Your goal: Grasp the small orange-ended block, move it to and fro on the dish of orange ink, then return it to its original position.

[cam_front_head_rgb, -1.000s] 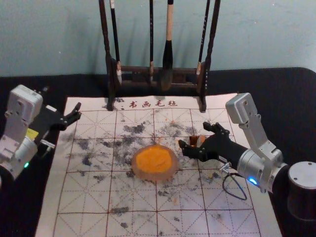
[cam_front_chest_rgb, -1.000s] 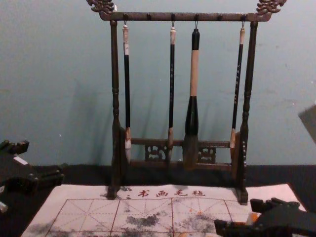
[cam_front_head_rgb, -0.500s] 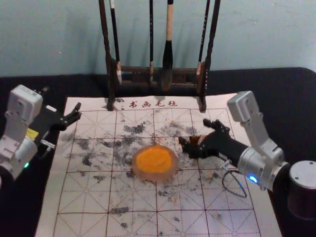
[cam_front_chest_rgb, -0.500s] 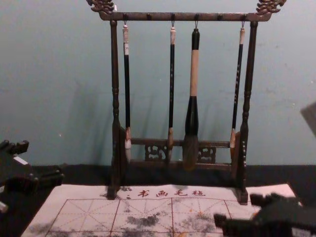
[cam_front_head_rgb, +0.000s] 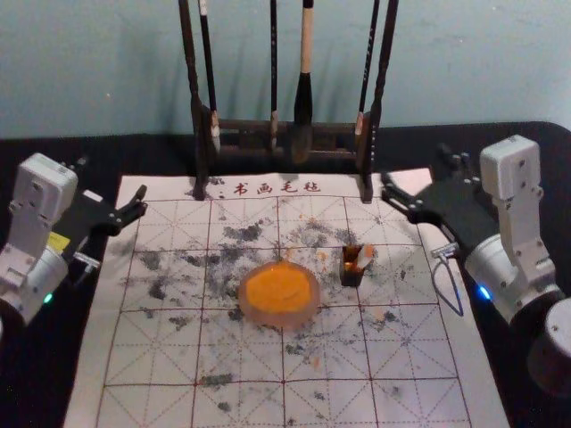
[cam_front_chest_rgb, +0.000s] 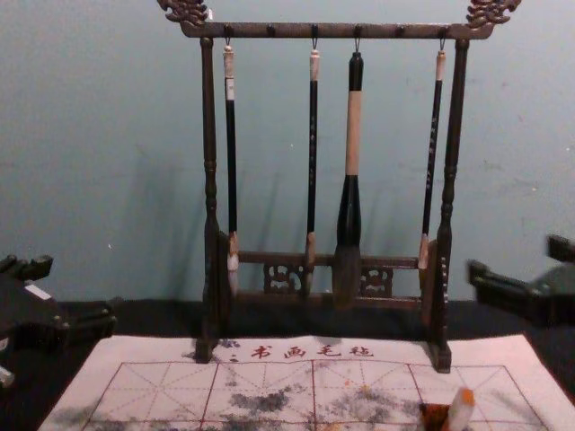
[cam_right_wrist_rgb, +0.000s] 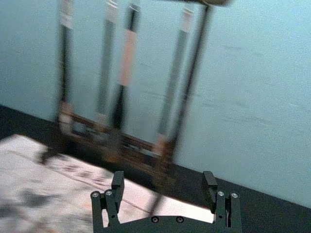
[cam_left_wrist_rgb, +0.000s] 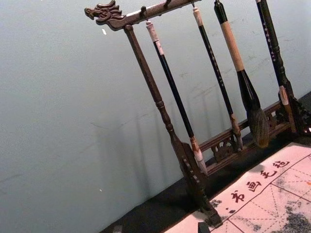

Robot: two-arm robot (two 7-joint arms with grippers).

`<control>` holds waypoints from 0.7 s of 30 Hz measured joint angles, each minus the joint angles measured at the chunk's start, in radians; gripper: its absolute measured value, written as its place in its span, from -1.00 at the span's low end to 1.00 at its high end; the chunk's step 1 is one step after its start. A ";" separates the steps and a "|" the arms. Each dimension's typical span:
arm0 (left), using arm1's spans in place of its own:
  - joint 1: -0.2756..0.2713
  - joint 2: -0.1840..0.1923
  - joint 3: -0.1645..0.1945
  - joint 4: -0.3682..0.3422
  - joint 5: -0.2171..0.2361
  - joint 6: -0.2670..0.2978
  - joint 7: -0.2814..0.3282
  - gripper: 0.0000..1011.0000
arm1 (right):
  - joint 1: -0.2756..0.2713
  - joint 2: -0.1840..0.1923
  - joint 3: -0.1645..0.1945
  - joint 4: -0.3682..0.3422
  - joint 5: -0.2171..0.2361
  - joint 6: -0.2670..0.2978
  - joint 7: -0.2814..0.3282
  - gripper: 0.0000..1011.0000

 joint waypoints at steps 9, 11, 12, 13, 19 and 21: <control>0.000 0.000 0.000 0.000 0.000 0.000 0.000 0.98 | -0.005 -0.026 0.011 0.116 -0.107 0.017 -0.082 0.98; 0.000 0.000 0.000 0.000 0.000 0.000 0.000 0.98 | -0.003 -0.027 0.008 0.136 -0.115 0.031 -0.071 0.98; 0.000 0.000 0.000 0.000 0.000 0.000 0.000 0.98 | -0.003 -0.027 0.008 0.136 -0.115 0.031 -0.071 0.98; 0.000 0.000 0.000 0.000 0.000 0.000 0.000 0.98 | -0.003 -0.027 0.007 0.136 -0.115 0.032 -0.071 0.98; 0.000 0.000 0.000 0.000 0.000 0.000 0.000 0.98 | -0.003 -0.027 0.008 0.130 -0.115 0.029 -0.072 0.98; 0.000 0.000 0.000 0.000 0.000 0.000 0.000 0.98 | -0.003 -0.027 0.008 0.129 -0.114 0.028 -0.073 0.98</control>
